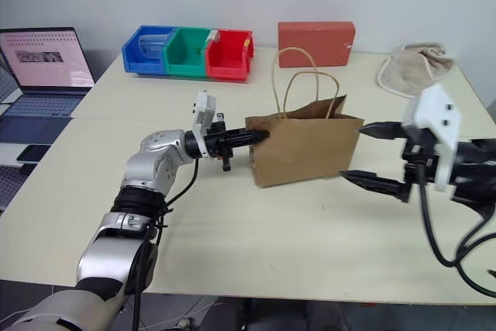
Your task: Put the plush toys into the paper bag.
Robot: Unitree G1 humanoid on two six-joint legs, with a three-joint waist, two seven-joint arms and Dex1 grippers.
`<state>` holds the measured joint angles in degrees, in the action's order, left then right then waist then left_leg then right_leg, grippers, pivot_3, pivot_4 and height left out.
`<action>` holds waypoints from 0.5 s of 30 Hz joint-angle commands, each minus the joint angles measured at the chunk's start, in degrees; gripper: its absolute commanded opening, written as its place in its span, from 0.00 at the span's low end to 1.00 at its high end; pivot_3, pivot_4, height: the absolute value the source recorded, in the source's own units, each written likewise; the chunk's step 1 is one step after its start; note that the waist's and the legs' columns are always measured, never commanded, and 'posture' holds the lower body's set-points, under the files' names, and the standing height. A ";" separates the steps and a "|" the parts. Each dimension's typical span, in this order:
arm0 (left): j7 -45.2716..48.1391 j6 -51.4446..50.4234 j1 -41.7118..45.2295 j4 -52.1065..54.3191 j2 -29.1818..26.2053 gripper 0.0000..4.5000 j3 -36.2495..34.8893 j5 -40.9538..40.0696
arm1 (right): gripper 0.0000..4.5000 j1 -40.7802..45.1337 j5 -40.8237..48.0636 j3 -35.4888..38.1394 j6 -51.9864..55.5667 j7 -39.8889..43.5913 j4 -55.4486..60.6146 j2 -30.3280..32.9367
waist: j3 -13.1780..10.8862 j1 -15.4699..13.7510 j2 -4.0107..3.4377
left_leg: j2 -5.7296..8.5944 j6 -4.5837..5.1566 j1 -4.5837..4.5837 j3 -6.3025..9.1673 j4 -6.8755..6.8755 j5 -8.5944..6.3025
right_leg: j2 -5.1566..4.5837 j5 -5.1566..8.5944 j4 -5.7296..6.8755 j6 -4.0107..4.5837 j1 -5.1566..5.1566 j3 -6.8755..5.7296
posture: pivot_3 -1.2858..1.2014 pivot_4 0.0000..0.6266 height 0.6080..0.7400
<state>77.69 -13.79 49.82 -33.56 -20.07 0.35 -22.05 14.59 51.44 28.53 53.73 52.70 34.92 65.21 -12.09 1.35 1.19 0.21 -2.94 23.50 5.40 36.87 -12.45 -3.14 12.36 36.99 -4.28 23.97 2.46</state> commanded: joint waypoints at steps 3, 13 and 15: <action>3.34 0.54 3.51 -0.74 1.98 0.01 1.59 -0.12 | 1.00 -6.06 6.73 13.51 6.81 0.05 5.73 1.56 | 0.01 0.03 0.01 | 0.00 0.00 -0.01 -0.01 0.04 0.00 | -0.01 0.00 -0.01 -0.01 -0.03 0.01 | 0.52 0.24 1.00; 3.54 5.24 6.12 -8.53 4.00 0.05 4.00 4.79 | 1.00 -10.84 8.39 15.61 6.51 -4.37 9.23 0.34 | 0.01 0.34 0.01 | -0.01 0.00 -0.07 -0.05 0.06 0.00 | 0.00 -0.02 -0.01 -0.04 -0.08 0.05 | 0.52 0.24 1.00; 5.23 4.88 6.50 -8.52 3.63 0.14 3.87 4.52 | 1.00 -11.02 8.59 15.43 6.16 -4.60 8.99 0.57 | 0.01 0.29 0.01 | -0.01 0.00 -0.06 -0.04 0.06 0.00 | 0.00 -0.02 -0.03 -0.04 -0.09 0.04 | 0.52 0.24 1.00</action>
<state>81.28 -9.36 54.53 -42.86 -16.01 4.33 -17.22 3.43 59.68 42.71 60.92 48.43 43.63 65.19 -12.08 1.65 1.19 0.20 -2.94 23.45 5.36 36.92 -12.46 -3.14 12.34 36.96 -4.31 23.88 2.50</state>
